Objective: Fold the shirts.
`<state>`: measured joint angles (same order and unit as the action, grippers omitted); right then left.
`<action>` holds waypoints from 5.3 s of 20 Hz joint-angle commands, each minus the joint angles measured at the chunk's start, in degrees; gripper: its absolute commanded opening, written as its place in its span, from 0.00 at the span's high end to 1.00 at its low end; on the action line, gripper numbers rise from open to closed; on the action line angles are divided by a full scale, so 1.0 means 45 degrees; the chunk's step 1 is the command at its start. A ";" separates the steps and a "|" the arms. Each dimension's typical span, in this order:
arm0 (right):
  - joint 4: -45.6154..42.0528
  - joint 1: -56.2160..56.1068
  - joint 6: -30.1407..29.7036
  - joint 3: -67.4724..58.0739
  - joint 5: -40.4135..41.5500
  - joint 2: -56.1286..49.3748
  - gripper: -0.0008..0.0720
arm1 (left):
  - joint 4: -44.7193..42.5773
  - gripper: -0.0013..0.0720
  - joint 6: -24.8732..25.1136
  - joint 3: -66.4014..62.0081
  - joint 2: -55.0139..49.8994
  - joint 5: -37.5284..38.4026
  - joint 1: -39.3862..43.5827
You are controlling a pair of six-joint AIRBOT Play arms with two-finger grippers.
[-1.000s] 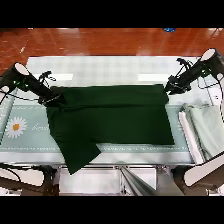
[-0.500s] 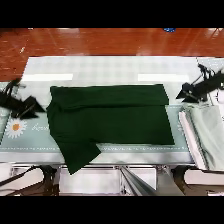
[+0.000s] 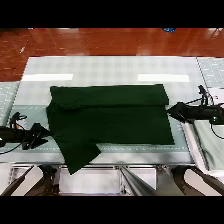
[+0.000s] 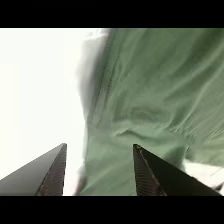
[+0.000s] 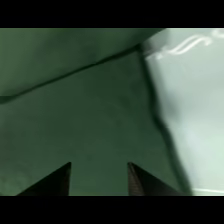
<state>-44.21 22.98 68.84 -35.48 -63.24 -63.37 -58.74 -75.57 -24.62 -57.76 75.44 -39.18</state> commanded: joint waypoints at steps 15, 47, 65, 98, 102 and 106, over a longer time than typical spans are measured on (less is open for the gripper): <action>-0.3322 0.6188 0.1957 -0.0544 -0.2637 0.0432 0.43 | 0.1894 0.96 0.0806 0.1088 -0.2535 -0.1477 0.4527; 0.1379 -0.0291 0.0597 -0.5285 -0.2123 -0.4308 0.95 | 0.3060 0.96 -0.0389 -0.7621 -0.4784 -0.1384 0.5192; 0.2132 -0.1039 0.0923 -0.9559 0.0228 -0.8442 0.42 | 0.3011 0.29 -0.1501 -1.3702 -1.0316 -0.1583 0.5362; -0.1632 -0.2424 0.1603 -0.6606 -0.0651 -0.2225 0.95 | 0.4488 0.96 0.1967 -0.6679 -0.3230 -0.6324 1.0457; -0.1559 -0.2701 0.1851 -0.5095 -0.0850 0.1365 0.95 | 0.4318 0.96 0.1010 -0.9476 -0.6280 -0.6815 1.3673; -0.1511 -0.2696 0.2297 -0.4915 -0.1583 0.3429 0.95 | 0.3191 0.96 -0.1059 -1.3124 -0.9656 -0.5843 1.6194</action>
<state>-51.00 11.07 77.71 -59.00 -68.36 -55.11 -41.19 -74.00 -73.49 -91.61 46.50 25.85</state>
